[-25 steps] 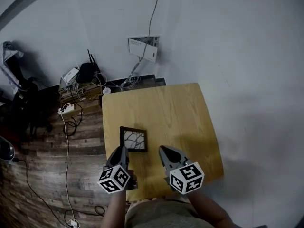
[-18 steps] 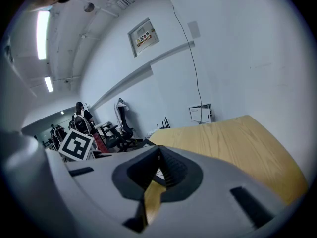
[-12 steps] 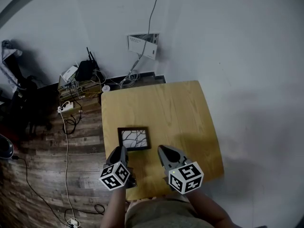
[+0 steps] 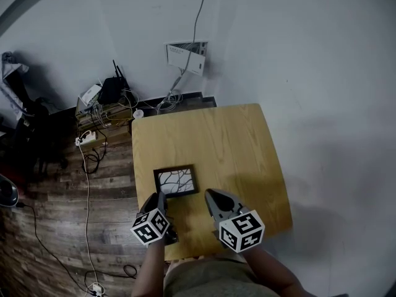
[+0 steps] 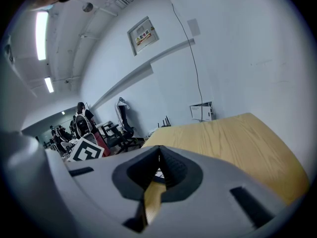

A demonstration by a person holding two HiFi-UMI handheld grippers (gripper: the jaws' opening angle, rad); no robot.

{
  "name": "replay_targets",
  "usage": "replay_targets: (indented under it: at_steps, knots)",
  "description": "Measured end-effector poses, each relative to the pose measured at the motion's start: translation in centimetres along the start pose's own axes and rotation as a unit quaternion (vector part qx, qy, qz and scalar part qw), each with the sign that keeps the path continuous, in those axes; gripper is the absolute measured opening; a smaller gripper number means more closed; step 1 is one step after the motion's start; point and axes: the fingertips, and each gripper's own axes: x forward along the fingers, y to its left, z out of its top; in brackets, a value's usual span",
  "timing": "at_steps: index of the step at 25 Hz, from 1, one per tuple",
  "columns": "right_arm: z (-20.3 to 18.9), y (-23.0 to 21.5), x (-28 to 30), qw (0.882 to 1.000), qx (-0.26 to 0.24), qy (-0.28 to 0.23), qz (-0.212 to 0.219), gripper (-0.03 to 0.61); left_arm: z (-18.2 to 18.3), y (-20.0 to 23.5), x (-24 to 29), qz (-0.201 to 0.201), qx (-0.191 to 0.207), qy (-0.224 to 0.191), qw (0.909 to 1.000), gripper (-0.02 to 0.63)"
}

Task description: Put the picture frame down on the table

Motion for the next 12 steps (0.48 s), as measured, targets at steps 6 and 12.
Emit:
replay_targets:
  at_steps: [6,12]
  knots:
    - [-0.2,0.0,0.0,1.000,-0.002,0.003,0.003,0.000,-1.0,0.9,0.6,0.031,0.021,0.023,0.9990,0.061]
    - [-0.1,0.0,-0.5,1.000,-0.004,0.001,0.003,0.000,-2.1,0.6,1.2,0.021,0.024,0.033,0.9989,0.058]
